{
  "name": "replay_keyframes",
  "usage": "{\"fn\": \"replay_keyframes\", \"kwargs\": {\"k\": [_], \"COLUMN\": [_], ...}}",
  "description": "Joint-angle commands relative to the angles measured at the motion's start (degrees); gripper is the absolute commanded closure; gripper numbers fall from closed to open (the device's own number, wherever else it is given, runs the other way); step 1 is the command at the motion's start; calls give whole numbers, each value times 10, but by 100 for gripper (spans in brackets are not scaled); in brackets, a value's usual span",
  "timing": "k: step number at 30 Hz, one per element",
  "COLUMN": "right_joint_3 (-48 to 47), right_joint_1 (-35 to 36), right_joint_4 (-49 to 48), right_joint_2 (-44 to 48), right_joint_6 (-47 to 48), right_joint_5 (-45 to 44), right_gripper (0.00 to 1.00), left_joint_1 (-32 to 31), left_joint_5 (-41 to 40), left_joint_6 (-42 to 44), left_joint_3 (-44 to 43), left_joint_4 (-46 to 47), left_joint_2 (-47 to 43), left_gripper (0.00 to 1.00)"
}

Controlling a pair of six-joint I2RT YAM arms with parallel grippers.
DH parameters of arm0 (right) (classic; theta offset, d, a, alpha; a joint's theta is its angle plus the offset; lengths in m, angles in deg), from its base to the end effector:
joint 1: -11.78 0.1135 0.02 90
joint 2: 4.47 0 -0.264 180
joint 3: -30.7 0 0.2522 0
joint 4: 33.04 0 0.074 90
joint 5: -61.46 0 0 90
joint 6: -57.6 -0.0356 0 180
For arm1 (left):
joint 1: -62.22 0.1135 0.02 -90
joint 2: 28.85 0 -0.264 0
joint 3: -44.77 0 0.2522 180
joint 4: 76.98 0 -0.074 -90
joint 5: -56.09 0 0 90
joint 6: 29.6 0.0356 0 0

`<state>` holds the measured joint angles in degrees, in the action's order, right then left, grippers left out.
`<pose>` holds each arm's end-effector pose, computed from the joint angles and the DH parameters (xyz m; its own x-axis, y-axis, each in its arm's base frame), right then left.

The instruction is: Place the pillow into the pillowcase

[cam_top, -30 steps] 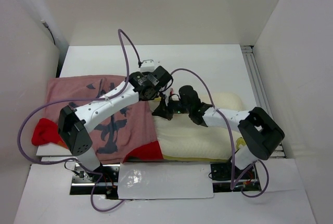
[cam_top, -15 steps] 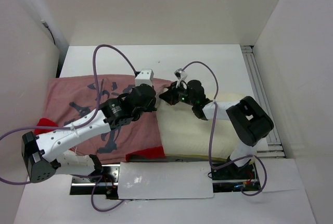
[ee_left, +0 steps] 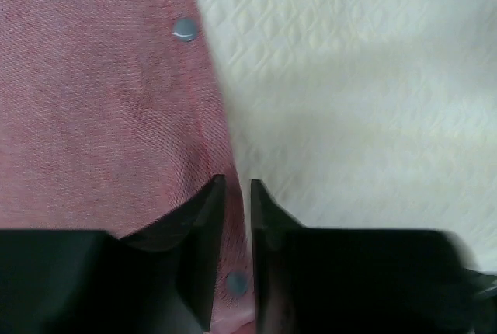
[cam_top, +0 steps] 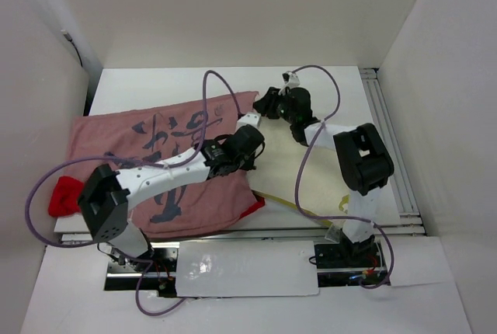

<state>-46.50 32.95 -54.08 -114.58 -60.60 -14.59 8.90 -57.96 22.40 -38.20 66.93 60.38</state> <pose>0.3967 0.1628 0.2021 -0.4386 0.3219 -0.8390 -0.4121 0.7576 0.5061 0.2182 -0.2687 0.2782 -0.6572 -0.0588 -0.7514 0.1876 0.9528 -0.2387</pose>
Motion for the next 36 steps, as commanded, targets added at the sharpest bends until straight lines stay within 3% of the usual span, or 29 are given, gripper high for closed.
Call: {"fn": "replay_keyframes", "kwargs": {"k": [1,3,4,8,14,18,23,28,30,31,34,36], "right_joint_3": [-20,-2,20,69,103,144,196,204,204,204,204,197], "right_joint_1": [-14,-14,-14,-14,19,64,115,144,160,160,175,186], "right_joint_4": [33,71,83,170,420,506,462,462,468,473,497,504], "right_joint_2": [10,47,64,162,281,319,344,357,374,390,414,426], "right_joint_6": [24,45,53,61,50,64,112,148,163,170,170,188], "right_joint_5": [29,-8,-24,-125,-243,-232,-136,-107,-118,-124,-130,-123], "right_gripper": [29,7,4,0,0,0,0,0,0,0,0,0], "left_joint_1": [17,17,17,9,-30,-42,-42,-10,-3,2,2,2], "left_joint_5": [22,28,34,48,-10,-24,-22,-17,-11,-6,1,-5], "left_joint_6": [6,0,0,-32,-118,-131,-126,-122,-116,-116,-117,-124], "left_joint_3": [-93,-112,-112,-60,25,36,-7,-26,-26,-26,-31,-26], "left_joint_4": [-36,-48,-55,-66,-137,-135,-135,-126,-114,-108,-122,-122], "left_joint_2": [37,43,43,-9,-78,-86,-28,15,23,32,41,30], "left_gripper": [65,47,47,43,43,43,43,42,47,54,100,100]}}
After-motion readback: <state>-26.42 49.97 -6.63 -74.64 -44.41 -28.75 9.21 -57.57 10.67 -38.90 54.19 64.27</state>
